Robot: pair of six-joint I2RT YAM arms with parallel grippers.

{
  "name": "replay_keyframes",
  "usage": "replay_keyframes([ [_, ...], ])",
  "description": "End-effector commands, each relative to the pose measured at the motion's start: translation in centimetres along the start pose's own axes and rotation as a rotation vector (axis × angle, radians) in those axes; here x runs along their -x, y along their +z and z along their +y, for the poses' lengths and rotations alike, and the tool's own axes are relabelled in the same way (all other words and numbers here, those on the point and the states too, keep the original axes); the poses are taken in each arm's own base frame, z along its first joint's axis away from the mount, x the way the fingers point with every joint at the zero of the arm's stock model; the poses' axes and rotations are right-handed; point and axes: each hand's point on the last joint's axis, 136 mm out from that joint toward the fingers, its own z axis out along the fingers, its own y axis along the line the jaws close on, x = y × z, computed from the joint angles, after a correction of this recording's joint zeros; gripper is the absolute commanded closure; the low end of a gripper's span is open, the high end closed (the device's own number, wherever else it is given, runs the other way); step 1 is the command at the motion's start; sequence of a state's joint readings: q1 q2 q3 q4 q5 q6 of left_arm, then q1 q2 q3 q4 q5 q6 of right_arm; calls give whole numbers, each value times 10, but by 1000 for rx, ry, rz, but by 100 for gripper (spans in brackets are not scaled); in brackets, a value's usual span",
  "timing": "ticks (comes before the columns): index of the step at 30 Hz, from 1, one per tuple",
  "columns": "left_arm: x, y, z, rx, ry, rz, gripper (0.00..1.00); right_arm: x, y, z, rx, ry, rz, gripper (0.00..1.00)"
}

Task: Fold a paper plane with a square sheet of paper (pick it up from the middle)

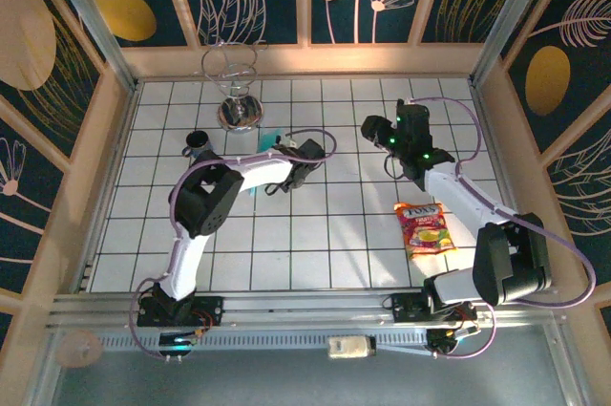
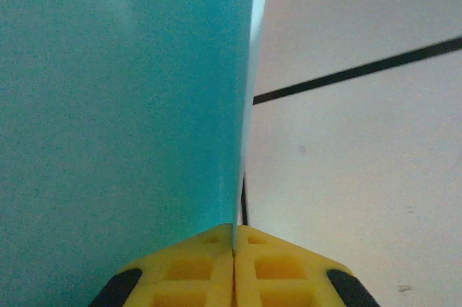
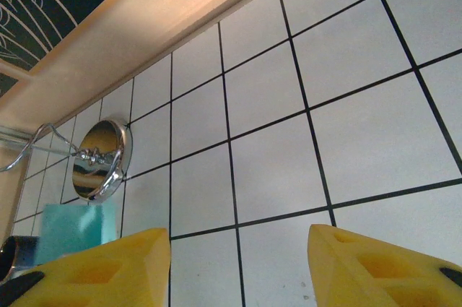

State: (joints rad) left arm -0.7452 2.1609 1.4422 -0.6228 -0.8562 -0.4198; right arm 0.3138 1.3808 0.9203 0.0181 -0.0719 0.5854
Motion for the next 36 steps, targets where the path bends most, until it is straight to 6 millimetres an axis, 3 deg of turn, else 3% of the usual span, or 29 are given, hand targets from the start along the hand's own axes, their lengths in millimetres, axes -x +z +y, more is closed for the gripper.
replay_keyframes([
  [1, 0, 0, -4, 36, 32, 2, 89, 2, -4, -2, 3, 20, -12, 47],
  [10, 1, -8, -34, -137, -38, 38, 75, -4, 2, -3, 11, 37, 14, 47],
  [15, 3, -24, -44, -267, -111, 64, 70, -4, 2, -4, 10, 40, 15, 48],
  [21, 13, -62, -59, -514, -235, 85, 64, -4, 1, -7, 1, 45, 8, 47],
  [27, 19, -115, -83, -876, -363, 100, 59, -1, 1, -8, 4, 55, 5, 47],
  [31, 34, -141, -69, -968, -402, 22, 52, -4, 5, -6, 22, 61, 22, 46],
  [36, 46, -130, -35, -905, -461, -61, 41, -13, 11, 1, 71, 71, 54, 39],
])
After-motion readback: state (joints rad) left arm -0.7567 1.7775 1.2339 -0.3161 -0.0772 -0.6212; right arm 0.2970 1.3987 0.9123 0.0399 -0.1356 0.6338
